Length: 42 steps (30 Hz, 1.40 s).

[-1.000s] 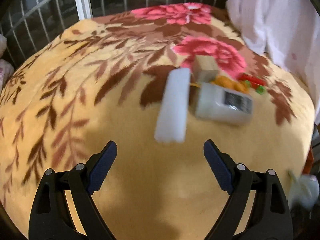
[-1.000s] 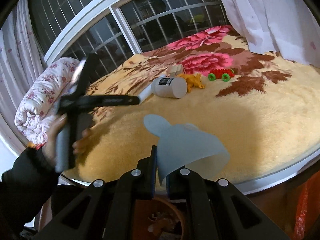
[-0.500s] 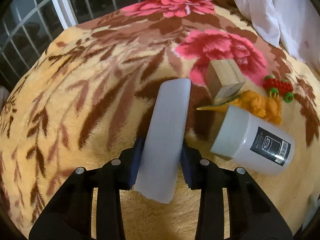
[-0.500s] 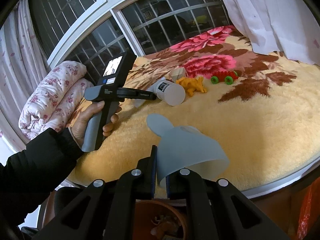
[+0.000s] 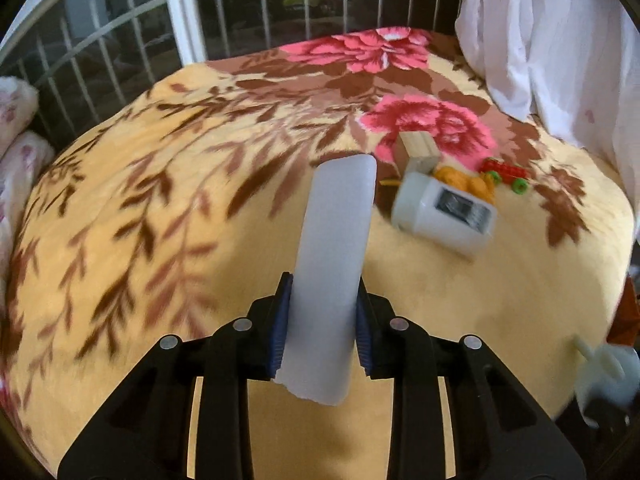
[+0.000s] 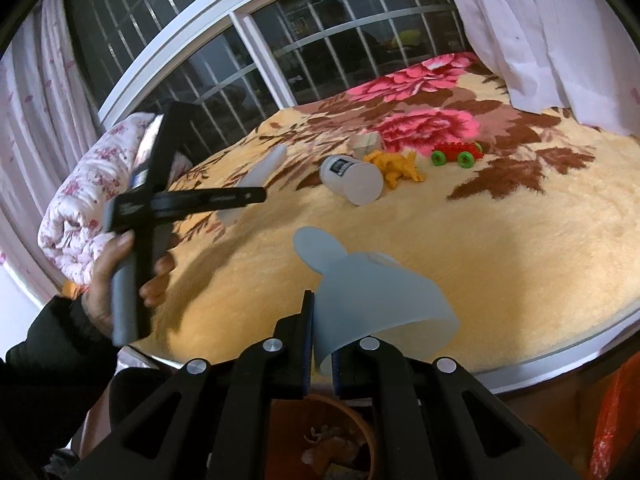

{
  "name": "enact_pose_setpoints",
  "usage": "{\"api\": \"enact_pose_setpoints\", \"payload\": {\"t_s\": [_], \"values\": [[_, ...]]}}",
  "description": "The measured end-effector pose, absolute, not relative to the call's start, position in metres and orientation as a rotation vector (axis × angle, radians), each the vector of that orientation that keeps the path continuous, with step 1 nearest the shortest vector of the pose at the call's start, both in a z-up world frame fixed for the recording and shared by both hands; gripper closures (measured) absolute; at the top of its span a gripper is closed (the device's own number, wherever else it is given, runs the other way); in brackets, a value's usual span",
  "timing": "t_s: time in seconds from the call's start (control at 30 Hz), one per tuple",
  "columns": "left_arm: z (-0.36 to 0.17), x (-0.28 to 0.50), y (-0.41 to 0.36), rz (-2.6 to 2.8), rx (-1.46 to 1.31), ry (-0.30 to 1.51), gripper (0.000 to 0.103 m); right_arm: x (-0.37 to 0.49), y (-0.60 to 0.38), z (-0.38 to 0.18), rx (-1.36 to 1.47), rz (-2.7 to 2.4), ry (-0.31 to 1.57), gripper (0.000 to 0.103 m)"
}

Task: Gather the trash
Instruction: 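Grasp the white plastic stick with the left gripper while the right gripper holds the cup, then drop the white stick and plastic cup into the orange bin with both grippers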

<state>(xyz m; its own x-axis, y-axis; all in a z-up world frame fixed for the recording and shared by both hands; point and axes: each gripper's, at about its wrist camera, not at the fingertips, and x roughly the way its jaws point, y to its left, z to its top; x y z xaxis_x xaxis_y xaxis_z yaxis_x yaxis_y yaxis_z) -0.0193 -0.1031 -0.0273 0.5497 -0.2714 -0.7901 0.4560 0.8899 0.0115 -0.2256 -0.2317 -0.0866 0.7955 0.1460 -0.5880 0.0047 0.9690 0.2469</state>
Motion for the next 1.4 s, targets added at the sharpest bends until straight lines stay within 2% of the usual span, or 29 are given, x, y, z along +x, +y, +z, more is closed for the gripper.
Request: {"api": "enact_pose_setpoints", "payload": {"t_s": [0.47, 0.77, 1.2, 1.4], "values": [[-0.025, -0.152, -0.038, -0.383, 0.15, 0.881, 0.075, -0.261, -0.181, -0.095, 0.175, 0.199, 0.724, 0.096], [-0.066, -0.236, -0.006, -0.385, 0.196, 0.972, 0.075, -0.292, -0.16, -0.124, 0.137, 0.267, 0.837, 0.096], [-0.176, -0.241, 0.0, -0.389, 0.248, 1.209, 0.075, -0.276, -0.143, -0.204, 0.066, 0.281, 1.097, 0.096], [-0.195, -0.233, -0.002, -0.403, 0.266, 1.272, 0.075, -0.257, -0.138, -0.244, 0.051, 0.282, 1.232, 0.096]]}}
